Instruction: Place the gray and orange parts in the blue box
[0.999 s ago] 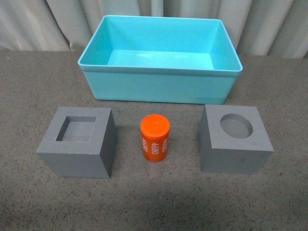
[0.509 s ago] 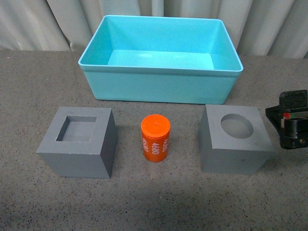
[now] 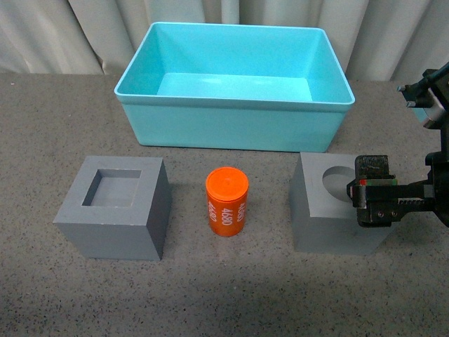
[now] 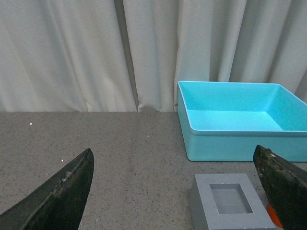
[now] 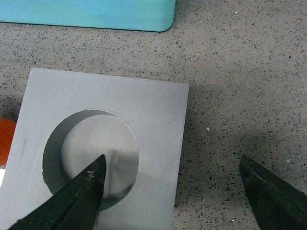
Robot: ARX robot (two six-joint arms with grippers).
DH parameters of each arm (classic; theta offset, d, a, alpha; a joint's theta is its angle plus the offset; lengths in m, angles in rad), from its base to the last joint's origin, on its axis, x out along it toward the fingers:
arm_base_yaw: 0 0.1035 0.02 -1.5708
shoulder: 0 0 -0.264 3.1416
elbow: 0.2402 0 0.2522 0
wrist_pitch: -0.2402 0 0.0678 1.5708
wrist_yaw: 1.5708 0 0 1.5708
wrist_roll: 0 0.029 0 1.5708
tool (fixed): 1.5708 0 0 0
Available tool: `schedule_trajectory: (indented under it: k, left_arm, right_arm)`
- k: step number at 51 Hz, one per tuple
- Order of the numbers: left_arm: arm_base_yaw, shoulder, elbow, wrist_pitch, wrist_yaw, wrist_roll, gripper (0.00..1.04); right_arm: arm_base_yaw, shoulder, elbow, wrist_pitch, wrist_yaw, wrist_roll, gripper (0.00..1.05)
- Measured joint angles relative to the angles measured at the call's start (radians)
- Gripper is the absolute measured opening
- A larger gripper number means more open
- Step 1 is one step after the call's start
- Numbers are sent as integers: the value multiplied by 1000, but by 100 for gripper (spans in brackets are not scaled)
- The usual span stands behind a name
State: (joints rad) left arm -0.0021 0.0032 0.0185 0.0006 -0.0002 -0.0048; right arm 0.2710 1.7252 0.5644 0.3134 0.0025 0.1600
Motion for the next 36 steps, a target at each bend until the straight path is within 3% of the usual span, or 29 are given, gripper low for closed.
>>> schedule_trajectory:
  k: [11,16,21,36]
  left_arm:
    - [0,0,0,0,0,0,98]
    - [0,0,0,0,0,0,98]
    - [0,0,0,0,0,0,98]
    - [0,0,0,0,0,0,98]
  right_arm:
    - [4,20,24,-21,-5,56,38]
    - [3,20,32,-37,-8,64,25]
    - [3,15,39,-55,-9,69,19]
    - [-32,-147,23,-130,-58,53,18]
